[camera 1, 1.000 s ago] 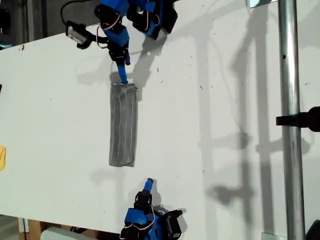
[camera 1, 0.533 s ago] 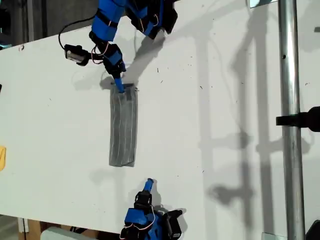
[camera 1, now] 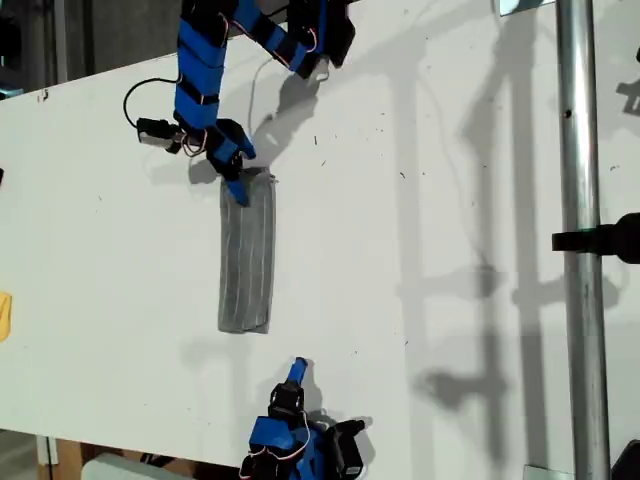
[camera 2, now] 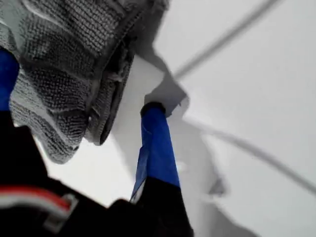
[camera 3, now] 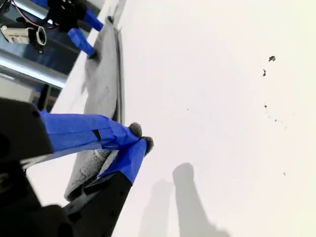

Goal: Grasp corners of a towel and fold twice.

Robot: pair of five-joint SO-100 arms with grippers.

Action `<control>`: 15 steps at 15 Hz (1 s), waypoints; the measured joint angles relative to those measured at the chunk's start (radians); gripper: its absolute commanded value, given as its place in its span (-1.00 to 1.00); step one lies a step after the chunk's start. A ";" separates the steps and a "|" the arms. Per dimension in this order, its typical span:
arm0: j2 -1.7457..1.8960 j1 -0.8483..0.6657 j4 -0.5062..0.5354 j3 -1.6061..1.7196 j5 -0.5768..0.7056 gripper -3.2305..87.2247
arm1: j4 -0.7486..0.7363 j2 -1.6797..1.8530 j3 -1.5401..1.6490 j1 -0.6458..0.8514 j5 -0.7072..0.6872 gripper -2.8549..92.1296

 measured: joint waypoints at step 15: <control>0.000 0.002 0.006 0.000 0.000 -0.97 | 0.135 -0.367 -0.505 -0.163 0.143 -0.94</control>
